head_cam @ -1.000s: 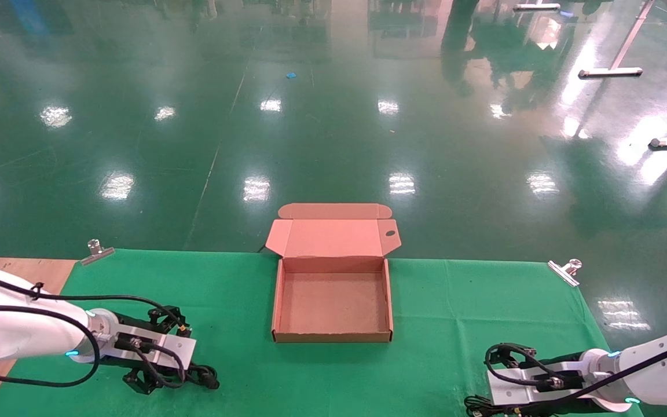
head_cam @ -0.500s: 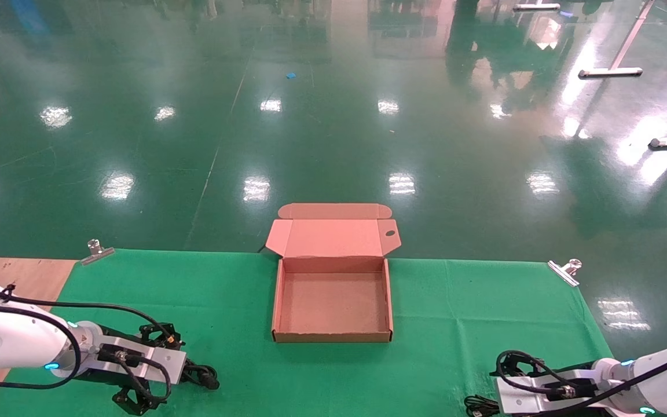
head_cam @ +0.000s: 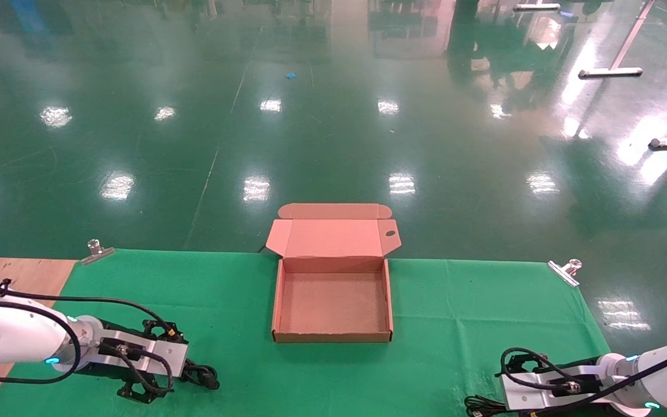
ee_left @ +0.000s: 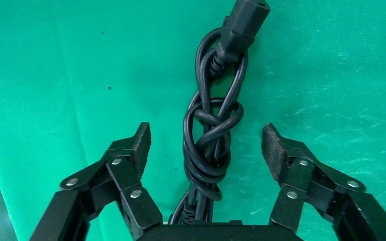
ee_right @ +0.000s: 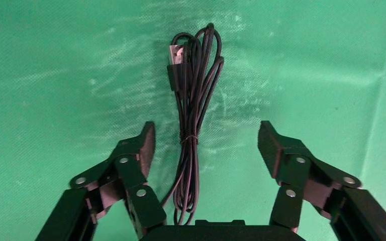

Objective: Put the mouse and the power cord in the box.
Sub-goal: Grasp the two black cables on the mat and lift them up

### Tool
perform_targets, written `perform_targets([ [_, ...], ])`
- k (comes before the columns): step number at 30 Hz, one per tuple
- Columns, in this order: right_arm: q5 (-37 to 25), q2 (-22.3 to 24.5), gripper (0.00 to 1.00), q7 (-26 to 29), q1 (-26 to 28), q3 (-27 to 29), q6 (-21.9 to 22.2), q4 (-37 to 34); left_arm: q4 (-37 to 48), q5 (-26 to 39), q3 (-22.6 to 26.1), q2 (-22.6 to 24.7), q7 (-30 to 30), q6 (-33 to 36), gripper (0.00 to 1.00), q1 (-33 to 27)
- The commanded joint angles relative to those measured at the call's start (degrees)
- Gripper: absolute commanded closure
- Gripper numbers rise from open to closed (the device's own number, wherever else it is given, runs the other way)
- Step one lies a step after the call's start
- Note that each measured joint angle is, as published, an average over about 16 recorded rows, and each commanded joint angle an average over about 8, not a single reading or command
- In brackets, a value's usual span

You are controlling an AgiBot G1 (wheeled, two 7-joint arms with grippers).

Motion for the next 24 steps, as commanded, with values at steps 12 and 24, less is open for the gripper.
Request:
perform_targets([
  [12, -0.39, -0.43, 1.00, -0.58, 0.45, -0.29, -0.15, -1.10, 0.30, -0.01, -0.01, 0.12, 0.42, -0.02, 1.00, 0.57],
  [24, -0.61, -0.10, 1.00, 0.86, 1.06, -0.49, -1.77, 0.23, 0.25, -0.30, -0.21, -0.84, 1.00, 1.33, 1.00, -0.14],
])
